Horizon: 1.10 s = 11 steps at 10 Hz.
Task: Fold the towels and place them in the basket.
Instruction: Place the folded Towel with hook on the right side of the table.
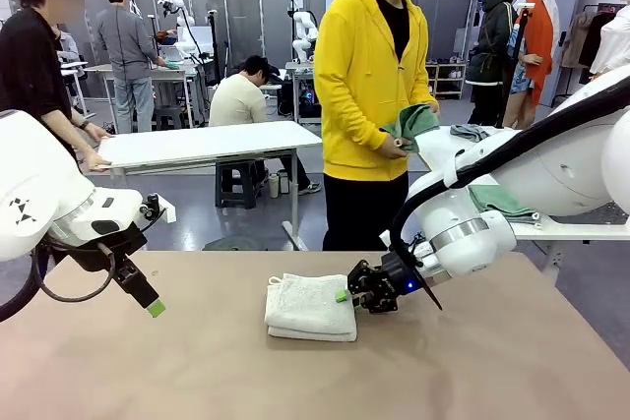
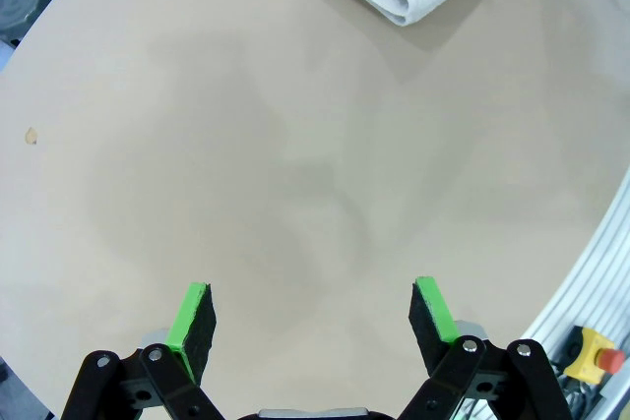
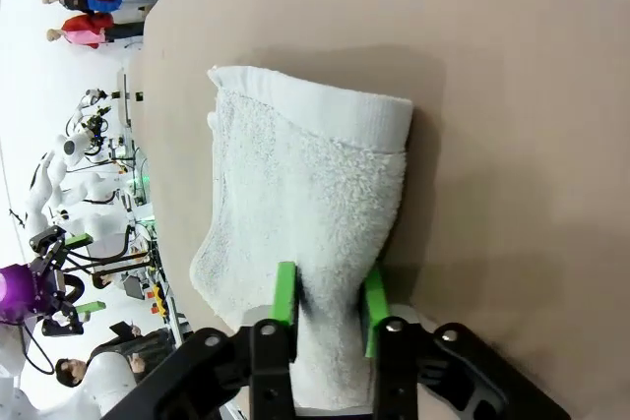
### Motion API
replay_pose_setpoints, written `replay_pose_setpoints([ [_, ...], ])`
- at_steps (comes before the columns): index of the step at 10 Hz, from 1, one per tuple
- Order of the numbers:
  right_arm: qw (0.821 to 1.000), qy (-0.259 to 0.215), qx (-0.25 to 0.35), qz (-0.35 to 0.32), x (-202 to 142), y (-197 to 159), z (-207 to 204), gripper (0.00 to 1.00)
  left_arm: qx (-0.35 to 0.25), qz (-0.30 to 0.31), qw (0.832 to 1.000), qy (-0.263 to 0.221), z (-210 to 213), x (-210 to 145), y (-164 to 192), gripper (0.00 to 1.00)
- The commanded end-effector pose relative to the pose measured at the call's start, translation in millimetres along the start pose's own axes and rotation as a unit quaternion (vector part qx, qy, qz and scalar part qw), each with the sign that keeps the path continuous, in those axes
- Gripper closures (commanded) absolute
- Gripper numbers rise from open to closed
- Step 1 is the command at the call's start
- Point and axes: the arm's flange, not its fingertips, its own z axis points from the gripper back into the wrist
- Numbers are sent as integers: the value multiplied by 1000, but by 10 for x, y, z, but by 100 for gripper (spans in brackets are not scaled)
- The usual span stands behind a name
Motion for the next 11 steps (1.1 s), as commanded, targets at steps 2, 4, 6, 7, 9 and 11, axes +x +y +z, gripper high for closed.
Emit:
replay_pose_setpoints([
  [2, 1000, -16, -7, 2, -55, 38, -78, 100, 0, 3, 1000, -4, -6, 34, 9, 0],
  [4, 1000, -19, -17, 3, -84, 100, -88, 100, 0, 3, 1000, -4, -6, 34, 9, 0],
  [6, 1000, -12, -24, 0, -107, 181, -109, 97, 0, 3, 1000, -4, -6, 34, 9, 0],
  [7, 1000, -6, -14, 8, -19, 70, -68, 97, 0, 3, 1000, -4, -6, 34, 9, 0],
  [9, 1000, -6, -14, 8, -19, 70, -68, 97, 0, 3, 1000, -4, -6, 34, 9, 0],
  [11, 1000, -6, -14, 8, -19, 70, -68, 97, 0, 3, 1000, -4, -6, 34, 9, 0],
])
